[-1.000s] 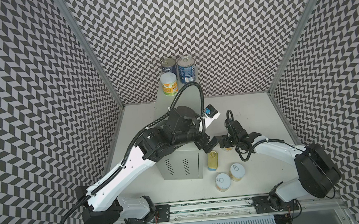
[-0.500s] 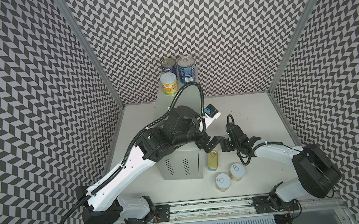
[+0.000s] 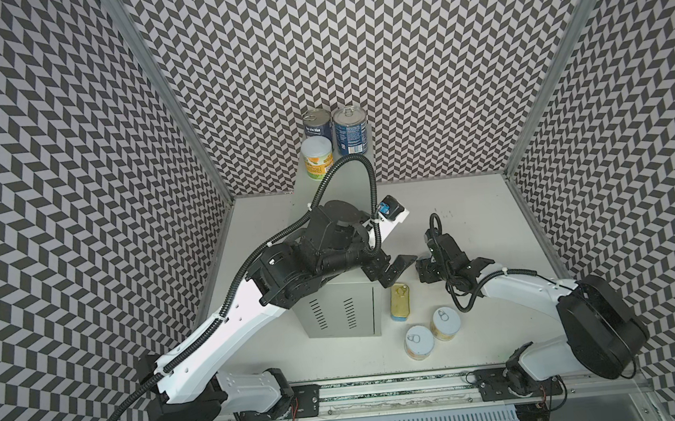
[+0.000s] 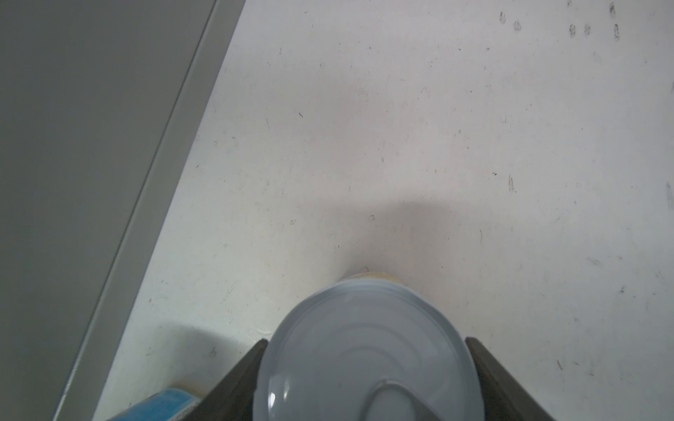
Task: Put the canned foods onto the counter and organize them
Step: 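Close the right gripper on the round silver-lidded can beside the sardine tin, then lift the round can with the right gripper onto the cabinet top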
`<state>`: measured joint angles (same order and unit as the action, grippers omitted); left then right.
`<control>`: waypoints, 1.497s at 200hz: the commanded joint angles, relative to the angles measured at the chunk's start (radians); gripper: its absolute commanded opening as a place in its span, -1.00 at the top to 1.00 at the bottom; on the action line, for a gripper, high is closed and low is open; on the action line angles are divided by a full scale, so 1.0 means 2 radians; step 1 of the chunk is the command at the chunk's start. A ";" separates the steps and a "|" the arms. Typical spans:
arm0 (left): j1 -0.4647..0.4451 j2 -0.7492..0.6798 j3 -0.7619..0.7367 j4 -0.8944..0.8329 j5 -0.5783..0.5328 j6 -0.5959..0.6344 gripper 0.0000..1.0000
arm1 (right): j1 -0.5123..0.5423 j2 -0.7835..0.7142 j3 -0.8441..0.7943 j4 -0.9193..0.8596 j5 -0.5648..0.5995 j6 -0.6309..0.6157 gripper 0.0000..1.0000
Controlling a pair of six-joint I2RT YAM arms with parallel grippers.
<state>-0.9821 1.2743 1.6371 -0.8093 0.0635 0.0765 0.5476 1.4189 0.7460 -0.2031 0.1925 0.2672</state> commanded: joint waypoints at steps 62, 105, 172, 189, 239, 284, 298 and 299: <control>-0.002 -0.061 0.002 -0.082 -0.084 -0.038 -1.00 | 0.003 -0.099 0.215 -0.091 -0.053 -0.088 -0.39; -0.001 -0.079 -0.005 -0.099 -0.139 -0.046 -1.00 | 0.003 -0.060 0.387 -0.181 -0.087 -0.122 -0.39; 0.000 -0.106 -0.014 -0.090 -0.174 -0.035 -1.00 | 0.020 0.069 0.640 -0.274 -0.131 -0.146 -0.39; 0.000 -0.113 -0.018 -0.084 -0.183 -0.031 -1.00 | 0.033 0.110 0.699 -0.292 -0.133 -0.149 -0.39; 0.000 -0.122 -0.021 -0.070 -0.197 -0.024 -1.00 | 0.056 0.193 0.807 -0.331 -0.127 -0.150 -0.41; 0.001 -0.119 -0.028 -0.052 -0.201 -0.020 -1.00 | 0.065 0.210 0.810 -0.311 -0.129 -0.145 -0.50; 0.005 -0.118 -0.032 -0.047 -0.198 -0.020 -1.00 | 0.067 0.217 0.810 -0.301 -0.132 -0.144 -0.53; 0.005 -0.117 -0.032 -0.046 -0.198 -0.020 -1.00 | 0.067 0.217 0.810 -0.301 -0.133 -0.144 -0.53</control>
<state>-0.9813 1.0393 1.5883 -0.9409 -0.3214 0.0322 0.6704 1.8393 2.3283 -0.9203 -0.0578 -0.0181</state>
